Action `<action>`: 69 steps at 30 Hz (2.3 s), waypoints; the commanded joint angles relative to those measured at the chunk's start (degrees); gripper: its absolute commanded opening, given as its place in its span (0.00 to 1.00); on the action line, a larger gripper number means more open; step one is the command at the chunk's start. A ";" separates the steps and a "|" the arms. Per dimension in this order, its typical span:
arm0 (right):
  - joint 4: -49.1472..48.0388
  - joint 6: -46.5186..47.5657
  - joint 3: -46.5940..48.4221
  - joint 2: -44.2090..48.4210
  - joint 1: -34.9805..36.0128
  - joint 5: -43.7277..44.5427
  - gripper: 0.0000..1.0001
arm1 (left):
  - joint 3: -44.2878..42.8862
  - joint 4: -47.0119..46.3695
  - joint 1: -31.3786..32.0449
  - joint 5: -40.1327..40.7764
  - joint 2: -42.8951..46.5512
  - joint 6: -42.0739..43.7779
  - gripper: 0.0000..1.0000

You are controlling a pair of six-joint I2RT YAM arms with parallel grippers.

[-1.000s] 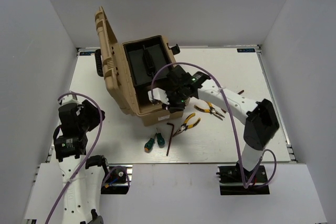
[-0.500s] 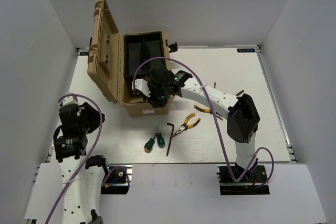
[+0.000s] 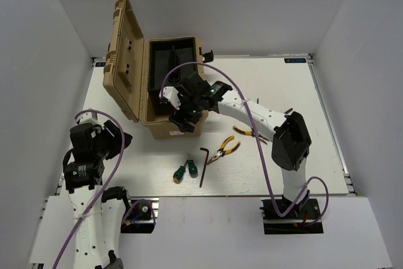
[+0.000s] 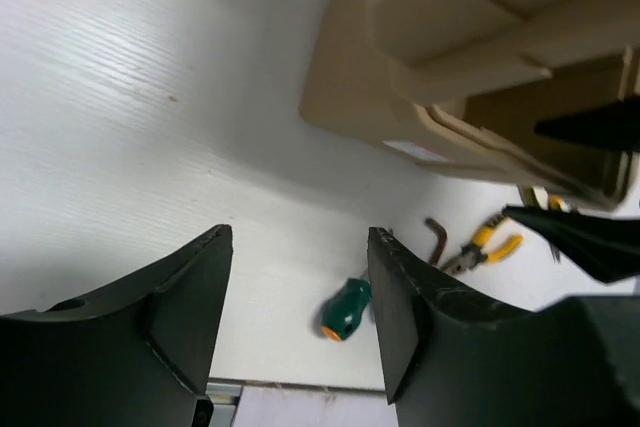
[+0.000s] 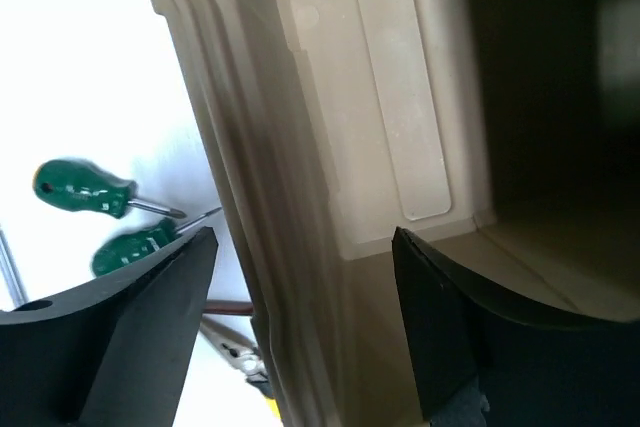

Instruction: Sort the tools into containers

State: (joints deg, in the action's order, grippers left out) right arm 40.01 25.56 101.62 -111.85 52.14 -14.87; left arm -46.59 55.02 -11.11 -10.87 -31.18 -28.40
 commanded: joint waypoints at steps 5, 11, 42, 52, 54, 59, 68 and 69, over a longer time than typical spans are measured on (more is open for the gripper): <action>2.62 -2.54 2.70 9.37 -0.72 -5.60 0.79 | 0.62 -2.82 0.66 -14.17 -0.55 7.74 0.69; 3.85 -2.53 3.58 17.97 -1.43 -1.48 0.30 | 3.25 -8.79 3.02 -31.03 -0.55 15.73 0.51; -3.98 -10.44 -34.56 43.04 -28.14 6.52 0.61 | -11.33 -22.68 20.86 -41.26 -17.83 20.66 0.59; -5.03 -15.97 -42.56 41.46 -35.70 4.95 0.56 | -17.82 -11.97 50.26 -9.92 -34.81 27.35 0.65; -5.82 -16.50 -43.35 41.36 -37.71 3.46 0.56 | -18.44 -11.96 54.43 -6.28 -36.49 27.35 0.65; -7.40 -17.65 -46.07 41.80 -40.01 0.55 0.56 | -19.07 -5.92 64.44 10.73 -38.07 20.61 0.70; -9.77 -18.88 -48.63 42.42 -42.56 -3.32 0.56 | -6.33 -4.04 73.87 25.20 -39.65 3.09 0.68; -9.60 -18.97 -48.71 42.33 -42.91 -3.58 0.56 | -5.54 -4.74 74.65 25.72 -41.31 2.31 0.67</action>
State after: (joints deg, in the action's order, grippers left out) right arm 32.73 7.62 53.34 -70.50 9.93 -15.86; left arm -54.30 50.52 62.15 9.04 -70.63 -20.27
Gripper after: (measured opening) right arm 0.564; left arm 0.678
